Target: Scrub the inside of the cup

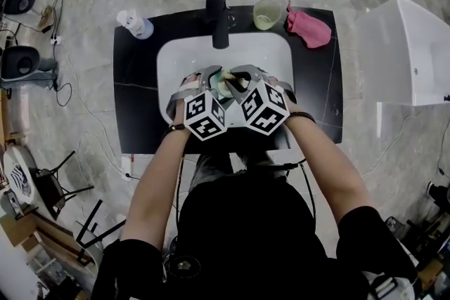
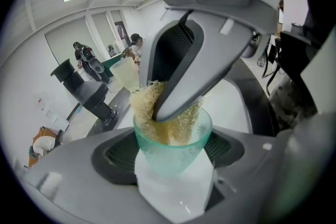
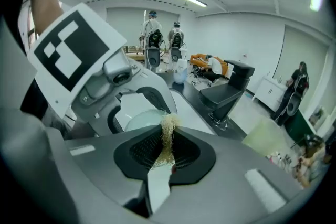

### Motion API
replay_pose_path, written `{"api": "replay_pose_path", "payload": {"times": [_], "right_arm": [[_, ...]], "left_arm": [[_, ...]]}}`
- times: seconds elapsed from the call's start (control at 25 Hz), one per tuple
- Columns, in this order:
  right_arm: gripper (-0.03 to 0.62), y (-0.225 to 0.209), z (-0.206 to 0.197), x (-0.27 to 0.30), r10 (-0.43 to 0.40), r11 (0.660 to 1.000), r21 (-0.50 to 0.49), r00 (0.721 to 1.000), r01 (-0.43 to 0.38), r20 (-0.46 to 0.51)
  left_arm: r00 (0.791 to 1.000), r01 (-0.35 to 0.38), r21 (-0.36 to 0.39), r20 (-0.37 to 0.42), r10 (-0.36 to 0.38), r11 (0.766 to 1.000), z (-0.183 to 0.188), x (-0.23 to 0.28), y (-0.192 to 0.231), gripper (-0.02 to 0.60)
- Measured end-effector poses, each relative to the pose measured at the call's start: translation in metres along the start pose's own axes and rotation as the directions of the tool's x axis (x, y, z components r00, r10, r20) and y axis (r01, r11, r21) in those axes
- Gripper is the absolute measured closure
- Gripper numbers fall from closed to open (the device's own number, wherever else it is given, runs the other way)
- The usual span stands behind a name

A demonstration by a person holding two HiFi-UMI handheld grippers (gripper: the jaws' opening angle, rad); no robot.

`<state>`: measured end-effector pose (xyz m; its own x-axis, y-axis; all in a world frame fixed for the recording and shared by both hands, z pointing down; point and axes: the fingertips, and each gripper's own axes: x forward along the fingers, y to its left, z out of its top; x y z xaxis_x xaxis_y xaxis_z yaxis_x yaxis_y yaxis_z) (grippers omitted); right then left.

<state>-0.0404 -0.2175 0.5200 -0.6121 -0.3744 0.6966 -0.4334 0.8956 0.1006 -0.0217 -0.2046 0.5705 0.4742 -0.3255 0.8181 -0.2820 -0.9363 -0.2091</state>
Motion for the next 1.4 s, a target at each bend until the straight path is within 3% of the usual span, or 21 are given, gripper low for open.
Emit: {"api": "replay_pose_path", "payload": {"times": [0.12, 0.28, 0.52, 0.68, 0.88, 1.08, 1.4], "right_arm": [[0.551, 0.001, -0.007, 0.003, -0.019, 0.996, -0.086, 0.999, 0.016, -0.035], [0.551, 0.005, -0.014, 0.006, -0.005, 0.994, -0.113, 0.998, -0.002, -0.068], [0.553, 0.016, -0.018, 0.006, 0.107, 0.994, 0.031, 0.991, -0.104, -0.084], [0.554, 0.025, -0.014, 0.003, 0.199, 0.97, 0.151, 0.979, -0.189, -0.054], [0.554, 0.028, -0.001, -0.003, 0.255, 0.943, 0.223, 0.967, -0.249, 0.002], [0.553, 0.022, 0.009, -0.004, 0.242, 0.937, 0.246, 0.969, -0.248, 0.054], [0.551, -0.001, 0.011, -0.002, 0.123, 0.963, 0.233, 0.99, -0.137, 0.073]], "left_arm": [[1.0, -0.005, 0.001, 0.007, 0.005, 1.0, 0.001, -0.002, 0.001, 0.207], [1.0, -0.016, 0.006, 0.008, 0.016, 1.0, 0.0, -0.002, 0.004, 0.207], [1.0, -0.025, 0.042, -0.015, 0.025, 0.999, -0.005, -0.001, 0.004, 0.207], [0.999, -0.018, 0.061, -0.028, 0.02, 0.998, -0.006, 0.003, 0.001, 0.207], [0.999, -0.01, 0.058, -0.04, 0.013, 0.998, -0.007, 0.007, -0.001, 0.207], [0.999, 0.002, 0.035, -0.034, -0.001, 0.999, -0.006, 0.008, -0.002, 0.207], [1.0, 0.001, -0.001, -0.008, -0.001, 1.0, -0.001, 0.006, 0.002, 0.207]]}}
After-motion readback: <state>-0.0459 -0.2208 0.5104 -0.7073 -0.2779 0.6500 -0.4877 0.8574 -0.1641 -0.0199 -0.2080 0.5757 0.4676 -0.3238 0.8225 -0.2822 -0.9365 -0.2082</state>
